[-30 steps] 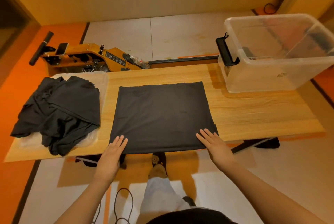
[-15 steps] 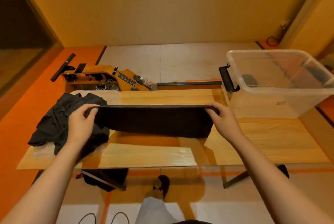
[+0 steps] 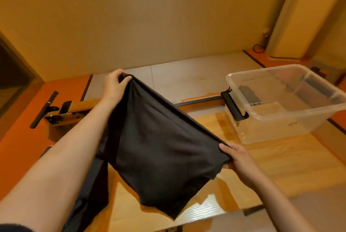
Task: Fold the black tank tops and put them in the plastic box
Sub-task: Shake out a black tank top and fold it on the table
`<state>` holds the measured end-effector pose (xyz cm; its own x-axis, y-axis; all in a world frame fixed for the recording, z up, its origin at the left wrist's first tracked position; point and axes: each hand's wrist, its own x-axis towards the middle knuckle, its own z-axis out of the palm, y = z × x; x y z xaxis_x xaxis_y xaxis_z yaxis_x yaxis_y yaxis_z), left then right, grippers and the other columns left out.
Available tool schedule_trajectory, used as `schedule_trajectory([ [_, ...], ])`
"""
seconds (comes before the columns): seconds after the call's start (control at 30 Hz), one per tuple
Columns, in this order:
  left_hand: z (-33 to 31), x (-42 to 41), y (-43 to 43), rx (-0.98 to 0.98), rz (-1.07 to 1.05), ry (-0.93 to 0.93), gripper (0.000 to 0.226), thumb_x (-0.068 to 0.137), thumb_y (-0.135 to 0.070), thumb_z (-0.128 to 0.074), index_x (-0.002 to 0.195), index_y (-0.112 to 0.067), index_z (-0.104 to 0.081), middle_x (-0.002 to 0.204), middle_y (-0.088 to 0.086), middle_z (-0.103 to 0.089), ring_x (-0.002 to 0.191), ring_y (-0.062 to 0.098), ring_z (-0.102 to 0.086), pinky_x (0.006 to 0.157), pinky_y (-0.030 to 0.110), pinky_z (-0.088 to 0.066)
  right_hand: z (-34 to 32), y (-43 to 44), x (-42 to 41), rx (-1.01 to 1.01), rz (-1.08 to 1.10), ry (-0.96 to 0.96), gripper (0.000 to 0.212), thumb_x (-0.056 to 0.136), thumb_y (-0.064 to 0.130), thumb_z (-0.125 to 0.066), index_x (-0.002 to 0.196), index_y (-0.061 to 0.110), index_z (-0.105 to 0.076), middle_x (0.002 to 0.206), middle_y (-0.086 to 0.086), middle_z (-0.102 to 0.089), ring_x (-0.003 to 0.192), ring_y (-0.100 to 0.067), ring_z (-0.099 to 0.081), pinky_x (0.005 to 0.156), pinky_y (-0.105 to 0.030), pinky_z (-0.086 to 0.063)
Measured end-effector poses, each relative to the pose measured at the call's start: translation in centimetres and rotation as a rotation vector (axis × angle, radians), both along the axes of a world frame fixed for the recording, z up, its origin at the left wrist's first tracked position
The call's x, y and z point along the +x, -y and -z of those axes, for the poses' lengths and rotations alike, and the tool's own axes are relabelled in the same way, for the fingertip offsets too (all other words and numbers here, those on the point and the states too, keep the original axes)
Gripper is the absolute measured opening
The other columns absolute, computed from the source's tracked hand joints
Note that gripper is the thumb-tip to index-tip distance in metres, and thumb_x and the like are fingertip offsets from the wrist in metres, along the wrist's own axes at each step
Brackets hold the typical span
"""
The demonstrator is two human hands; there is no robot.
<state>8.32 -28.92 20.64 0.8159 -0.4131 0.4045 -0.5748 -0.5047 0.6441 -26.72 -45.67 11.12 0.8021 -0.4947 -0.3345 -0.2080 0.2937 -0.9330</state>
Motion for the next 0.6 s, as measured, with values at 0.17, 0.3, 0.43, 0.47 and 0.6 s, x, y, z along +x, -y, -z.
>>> schedule_trajectory([
  [0.17, 7.2, -1.9, 13.2, 0.253, 0.293, -0.089, 0.045, 0.094, -0.026, -0.061, 0.136, -0.017, -0.048, 0.137, 0.006, -0.055, 0.129, 0.027, -0.047, 0.109, 0.044, -0.034, 6.5, 0.4, -3.2, 0.007, 0.266, -0.233, 0.029, 0.1, 0.017, -0.042, 0.09, 0.009, -0.068, 0.085, -0.007, -0.071, 0.08, -0.024, -0.068, 0.061, -0.022, -0.053],
  [0.3, 14.6, -9.2, 14.2, 0.45, 0.468, -0.081, 0.058, 0.098, -0.034, -0.052, 0.149, -0.017, -0.031, 0.155, 0.005, -0.033, 0.145, 0.023, -0.024, 0.118, 0.04, -0.014, 11.7, 0.6, -7.5, -0.189, 0.393, -0.518, 0.021, 0.1, 0.011, -0.044, 0.102, 0.007, -0.064, 0.091, -0.004, -0.065, 0.088, -0.023, -0.063, 0.07, -0.021, -0.049],
  [0.43, 22.1, -16.9, 6.2, 0.534, 0.418, -0.207, 0.062, 0.102, -0.037, -0.04, 0.155, -0.017, -0.013, 0.162, 0.0, -0.01, 0.149, 0.016, -0.001, 0.12, 0.036, -0.001, 13.3, 0.0, -7.8, -0.606, 0.293, -0.652, 0.028, 0.098, 0.012, -0.048, 0.124, 0.009, -0.057, 0.117, -0.005, -0.06, 0.113, -0.024, -0.057, 0.09, -0.027, -0.042],
  [0.47, 23.4, -18.3, 4.1, 0.548, 0.373, -0.224, 0.063, 0.102, -0.037, -0.038, 0.155, -0.017, -0.01, 0.162, 0.0, -0.007, 0.149, 0.016, 0.001, 0.119, 0.035, 0.001, 13.2, -0.4, -6.9, -0.722, 0.229, -0.63, 0.032, 0.097, 0.013, -0.049, 0.129, 0.01, -0.055, 0.124, -0.003, -0.058, 0.118, -0.021, -0.053, 0.095, -0.027, -0.04],
  [0.6, 25.7, -22.3, -2.4, 0.591, 0.245, -0.257, 0.065, 0.102, -0.037, -0.037, 0.154, -0.017, -0.003, 0.162, -0.002, 0.001, 0.147, 0.013, 0.011, 0.121, 0.035, 0.001, 14.4, -2.2, -2.6, -1.153, -0.211, -0.542, 0.049, 0.097, 0.028, -0.05, 0.145, 0.021, -0.04, 0.155, 0.002, -0.029, 0.146, -0.019, -0.019, 0.118, -0.035, -0.011],
])
